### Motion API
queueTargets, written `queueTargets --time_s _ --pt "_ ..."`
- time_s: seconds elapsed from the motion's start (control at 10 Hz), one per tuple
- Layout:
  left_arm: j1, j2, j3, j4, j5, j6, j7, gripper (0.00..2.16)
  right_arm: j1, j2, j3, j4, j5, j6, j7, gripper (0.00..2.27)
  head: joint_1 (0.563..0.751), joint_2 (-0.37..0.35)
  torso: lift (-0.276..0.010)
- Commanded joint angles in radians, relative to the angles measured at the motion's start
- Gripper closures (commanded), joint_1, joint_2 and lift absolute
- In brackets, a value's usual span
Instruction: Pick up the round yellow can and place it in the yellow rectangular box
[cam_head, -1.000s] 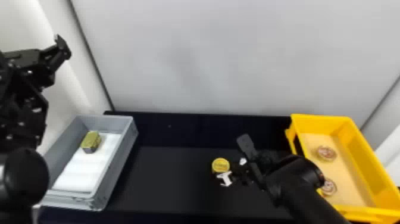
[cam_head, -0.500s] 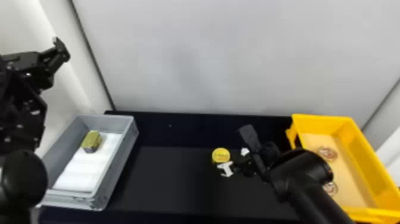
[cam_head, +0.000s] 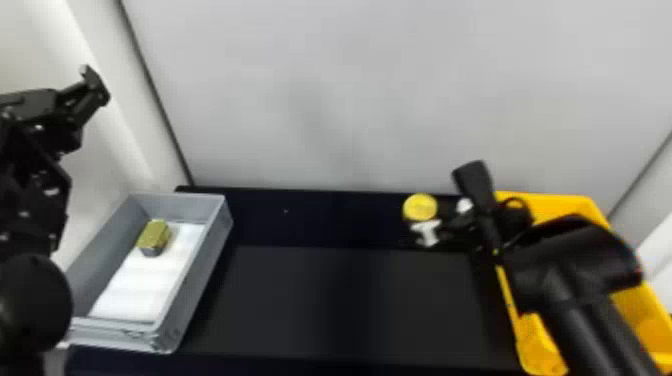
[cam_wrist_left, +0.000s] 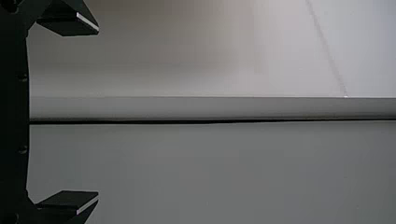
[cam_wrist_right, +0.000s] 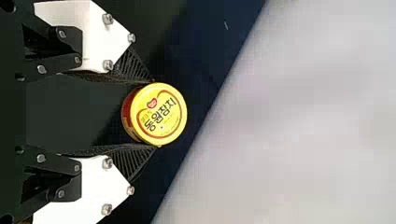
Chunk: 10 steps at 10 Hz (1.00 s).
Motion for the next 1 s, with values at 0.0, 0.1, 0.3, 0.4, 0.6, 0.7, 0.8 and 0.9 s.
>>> queueTargets --time_s 0.0,0.1,0.3,0.4,0.6,0.7,0.8,0.9 --pt "0.003 0.000 0.007 -0.009 -0.004 0.009 -0.002 0.05 0.019 -0.052 -0.100 -0.152 0.075 0.064 0.001 0.63 0.694 0.054 -0.003" --pt "0.003 0.000 0.009 -0.011 -0.006 0.013 -0.002 0.05 0.032 -0.067 -0.143 -0.190 0.111 0.083 0.001 0.63 0.694 0.054 -0.003" --pt "0.003 0.003 0.015 -0.018 -0.009 0.019 -0.002 0.05 0.041 -0.091 -0.211 -0.227 0.158 0.100 0.001 0.63 0.694 0.054 -0.003" --pt "0.003 0.003 0.018 -0.022 -0.009 0.020 -0.002 0.05 0.049 -0.099 -0.243 -0.236 0.175 0.106 0.001 0.63 0.694 0.054 -0.003" --pt "0.003 0.006 0.022 -0.029 -0.010 0.023 -0.002 0.05 0.064 -0.114 -0.289 -0.249 0.201 0.123 0.001 0.63 0.694 0.054 -0.003" --pt "0.003 0.006 0.024 -0.031 -0.012 0.025 -0.003 0.05 0.078 -0.113 -0.315 -0.252 0.220 0.133 0.001 0.63 0.694 0.054 -0.003" --pt "0.003 0.006 0.025 -0.032 -0.012 0.025 -0.003 0.05 0.093 -0.114 -0.346 -0.252 0.221 0.146 0.001 0.63 0.694 0.054 -0.003" --pt "0.006 0.006 0.030 -0.035 -0.013 0.025 -0.003 0.05 0.115 -0.118 -0.375 -0.253 0.223 0.155 0.005 0.63 0.694 0.054 -0.003"
